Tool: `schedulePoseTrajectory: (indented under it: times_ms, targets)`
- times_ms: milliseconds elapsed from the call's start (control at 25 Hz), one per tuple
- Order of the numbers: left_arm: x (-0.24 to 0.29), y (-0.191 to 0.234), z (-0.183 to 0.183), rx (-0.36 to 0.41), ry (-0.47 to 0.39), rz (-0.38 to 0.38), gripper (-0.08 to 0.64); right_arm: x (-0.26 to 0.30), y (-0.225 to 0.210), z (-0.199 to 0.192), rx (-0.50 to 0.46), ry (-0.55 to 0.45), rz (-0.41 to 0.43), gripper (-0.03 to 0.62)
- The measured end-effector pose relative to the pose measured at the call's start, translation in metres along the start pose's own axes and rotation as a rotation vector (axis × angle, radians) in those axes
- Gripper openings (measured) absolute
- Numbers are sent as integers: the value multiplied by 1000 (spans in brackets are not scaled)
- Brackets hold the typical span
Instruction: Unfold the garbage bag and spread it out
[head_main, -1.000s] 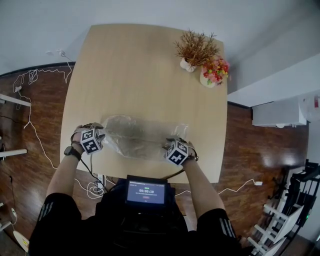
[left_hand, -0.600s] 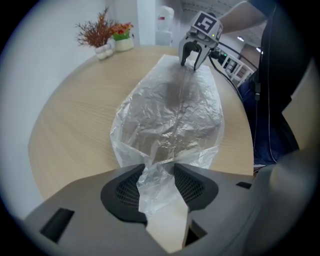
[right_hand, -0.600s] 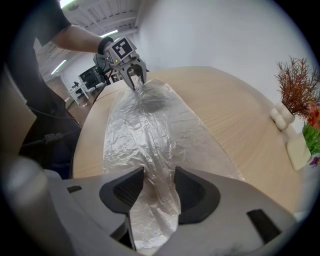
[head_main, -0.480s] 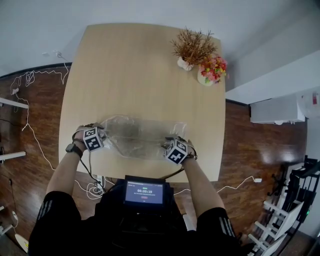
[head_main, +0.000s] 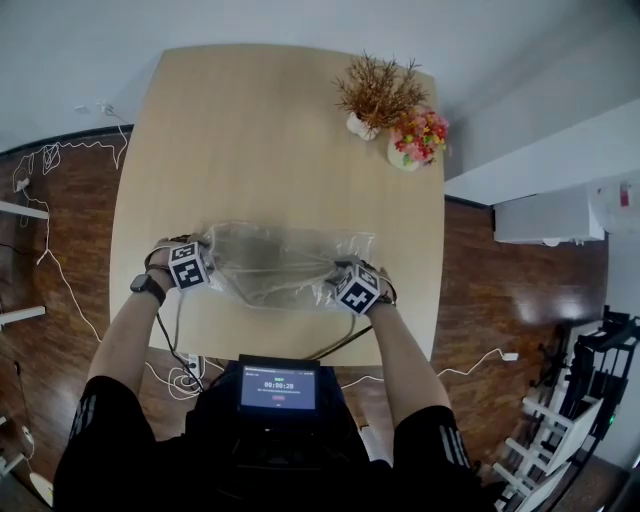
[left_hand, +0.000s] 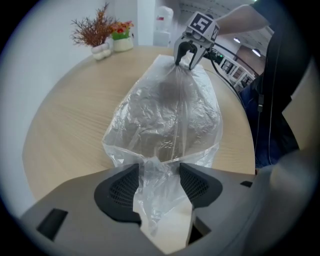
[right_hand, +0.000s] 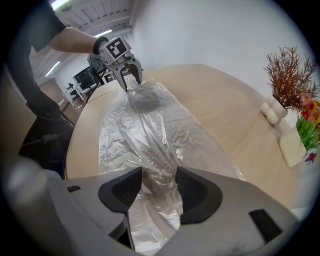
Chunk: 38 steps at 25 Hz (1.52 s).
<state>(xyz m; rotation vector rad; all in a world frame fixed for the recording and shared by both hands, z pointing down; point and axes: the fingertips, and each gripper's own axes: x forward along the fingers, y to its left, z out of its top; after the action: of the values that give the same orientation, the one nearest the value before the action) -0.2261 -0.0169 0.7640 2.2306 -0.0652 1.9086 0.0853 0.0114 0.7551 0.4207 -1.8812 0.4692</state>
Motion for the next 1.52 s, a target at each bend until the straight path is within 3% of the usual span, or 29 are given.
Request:
schedulePoseTrajectory:
  times_ms: [120,200,480,720,1080,1280,1520]
  targets:
    - [1,8,12,27,13,-11,289,-5,-11,-2,-14,8,2,264]
    - [0,14,19,41,20,-13,291,-6,-14,-6,-7,11,25,332]
    - [2,31,36,44,16,-14,310,-14,-35,-9,-16,19,15,334]
    - [-1,53,45,41,24,5,319,-9,-49,-18,43,18,21,334]
    - [-2,50,43,53,31,9,318,-20,-50,-10,61,-22,21,336]
    - [-15,49,48,38,-8,22,319,-28,-49,-9,59,-45,12,337]
    - [-39,45,57,25,-75,63,319,-48,-49,3,91,-142,-26,339]
